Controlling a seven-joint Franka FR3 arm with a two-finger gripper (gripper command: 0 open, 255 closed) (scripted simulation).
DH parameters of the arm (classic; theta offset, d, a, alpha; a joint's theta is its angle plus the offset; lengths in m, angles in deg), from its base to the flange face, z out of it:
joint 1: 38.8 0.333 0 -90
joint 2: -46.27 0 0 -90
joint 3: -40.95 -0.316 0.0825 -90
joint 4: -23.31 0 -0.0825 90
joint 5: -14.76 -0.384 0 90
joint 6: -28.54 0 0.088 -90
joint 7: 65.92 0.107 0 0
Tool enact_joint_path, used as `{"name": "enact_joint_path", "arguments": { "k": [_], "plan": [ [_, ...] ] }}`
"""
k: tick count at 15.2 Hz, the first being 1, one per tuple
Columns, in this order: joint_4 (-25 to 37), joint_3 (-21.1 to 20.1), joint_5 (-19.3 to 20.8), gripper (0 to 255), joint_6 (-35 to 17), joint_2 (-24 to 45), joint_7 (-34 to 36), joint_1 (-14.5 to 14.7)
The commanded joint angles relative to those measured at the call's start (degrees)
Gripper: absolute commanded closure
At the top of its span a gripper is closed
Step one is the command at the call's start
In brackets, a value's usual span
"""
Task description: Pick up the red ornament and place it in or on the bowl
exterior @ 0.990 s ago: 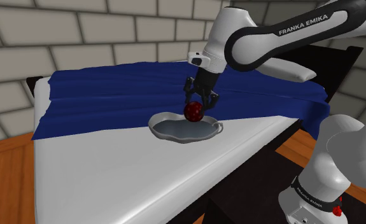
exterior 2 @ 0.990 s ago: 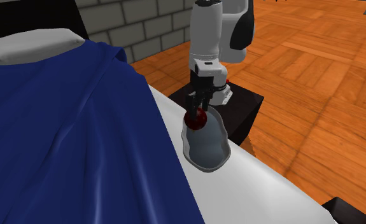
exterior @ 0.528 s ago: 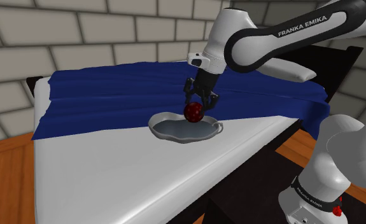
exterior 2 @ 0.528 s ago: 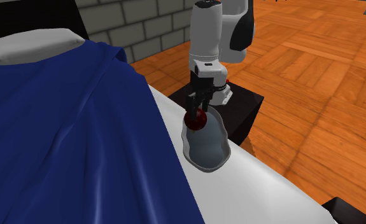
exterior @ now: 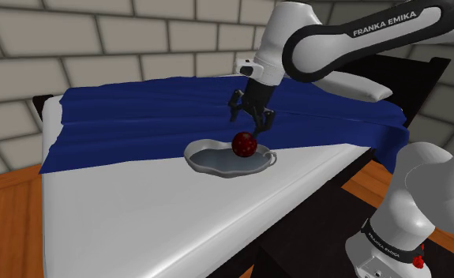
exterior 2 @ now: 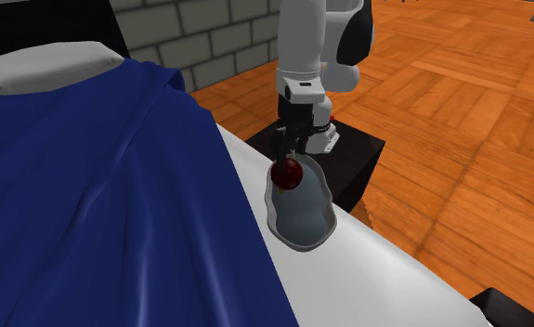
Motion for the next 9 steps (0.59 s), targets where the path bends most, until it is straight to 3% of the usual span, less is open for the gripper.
{"name": "enact_joint_path", "arguments": {
  "k": [1,9],
  "plan": [
    [1.79,0.06,0.21,0,3.49,-1.61,0.06,-0.15],
    [2.66,0.07,0.30,0,5.09,-2.35,0.12,-0.20]
  ]
}}
